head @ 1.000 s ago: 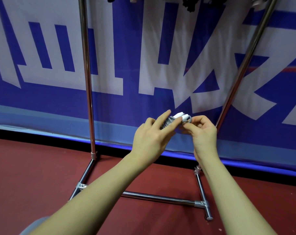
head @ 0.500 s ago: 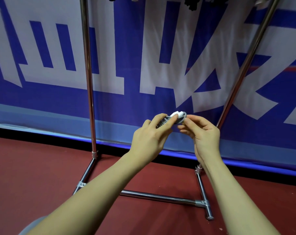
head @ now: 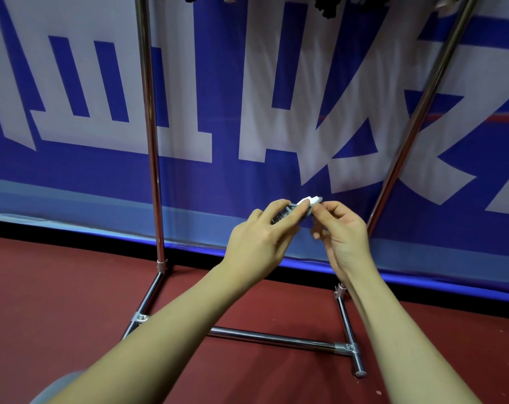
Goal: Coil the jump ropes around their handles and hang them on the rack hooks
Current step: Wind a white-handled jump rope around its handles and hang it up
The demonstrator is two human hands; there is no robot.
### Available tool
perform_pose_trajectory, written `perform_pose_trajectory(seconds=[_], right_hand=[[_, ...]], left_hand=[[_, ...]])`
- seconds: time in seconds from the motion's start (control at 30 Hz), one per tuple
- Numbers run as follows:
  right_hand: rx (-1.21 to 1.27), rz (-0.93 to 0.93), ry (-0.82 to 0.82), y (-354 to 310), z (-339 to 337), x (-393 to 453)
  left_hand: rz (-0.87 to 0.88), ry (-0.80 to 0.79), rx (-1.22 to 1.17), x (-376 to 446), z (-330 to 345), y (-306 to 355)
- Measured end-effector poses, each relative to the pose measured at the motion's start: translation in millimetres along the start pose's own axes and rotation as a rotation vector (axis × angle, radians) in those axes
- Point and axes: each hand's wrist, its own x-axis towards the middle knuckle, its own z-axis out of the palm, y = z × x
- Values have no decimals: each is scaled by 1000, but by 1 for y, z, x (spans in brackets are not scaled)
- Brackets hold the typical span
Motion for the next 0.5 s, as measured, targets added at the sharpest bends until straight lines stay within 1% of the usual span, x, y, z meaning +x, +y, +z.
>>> perform_pose_trajectory(seconds=[0.13, 0.4, 0.5], right_hand=[[-92, 4, -14, 1, 0, 2], [-294, -15, -2, 3, 2, 1], [-417, -33, -3, 6, 3, 0]], left_hand=[[34, 53, 102, 4, 3, -5], [-37, -10, 151, 7, 0, -4], [-70, 1, 151, 5, 6, -8]])
